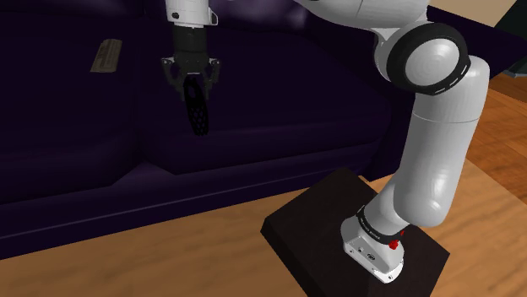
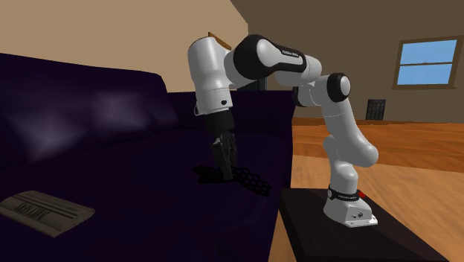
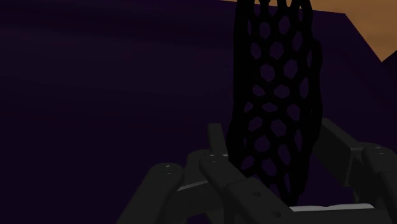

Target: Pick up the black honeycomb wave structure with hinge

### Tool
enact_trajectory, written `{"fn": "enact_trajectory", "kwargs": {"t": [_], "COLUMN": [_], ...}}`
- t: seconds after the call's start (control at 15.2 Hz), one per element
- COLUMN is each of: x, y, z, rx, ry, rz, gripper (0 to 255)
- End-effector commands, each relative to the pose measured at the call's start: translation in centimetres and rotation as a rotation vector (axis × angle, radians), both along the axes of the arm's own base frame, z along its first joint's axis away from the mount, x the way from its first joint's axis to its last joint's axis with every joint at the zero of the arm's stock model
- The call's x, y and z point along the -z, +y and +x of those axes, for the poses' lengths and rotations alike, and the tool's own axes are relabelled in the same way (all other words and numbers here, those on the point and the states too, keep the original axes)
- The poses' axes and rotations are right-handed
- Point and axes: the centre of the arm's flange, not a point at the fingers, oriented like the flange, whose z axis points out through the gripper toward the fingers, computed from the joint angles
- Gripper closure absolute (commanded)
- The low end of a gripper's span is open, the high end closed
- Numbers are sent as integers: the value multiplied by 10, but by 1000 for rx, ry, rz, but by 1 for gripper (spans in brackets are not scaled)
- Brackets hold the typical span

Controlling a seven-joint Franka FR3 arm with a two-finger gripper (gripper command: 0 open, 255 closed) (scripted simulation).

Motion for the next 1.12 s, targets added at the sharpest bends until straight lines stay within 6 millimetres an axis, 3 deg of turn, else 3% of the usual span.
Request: {"fn": "enact_trajectory", "kwargs": {"t": [0.0,0.4,1.06], "x": [1,2,-51], "y": [0,0,0], "z": [0,0,0], "rx": [0,0,0], "ry": [1,1,1], "rz": [-1,-1,-1], "gripper": [255,255,255]}}
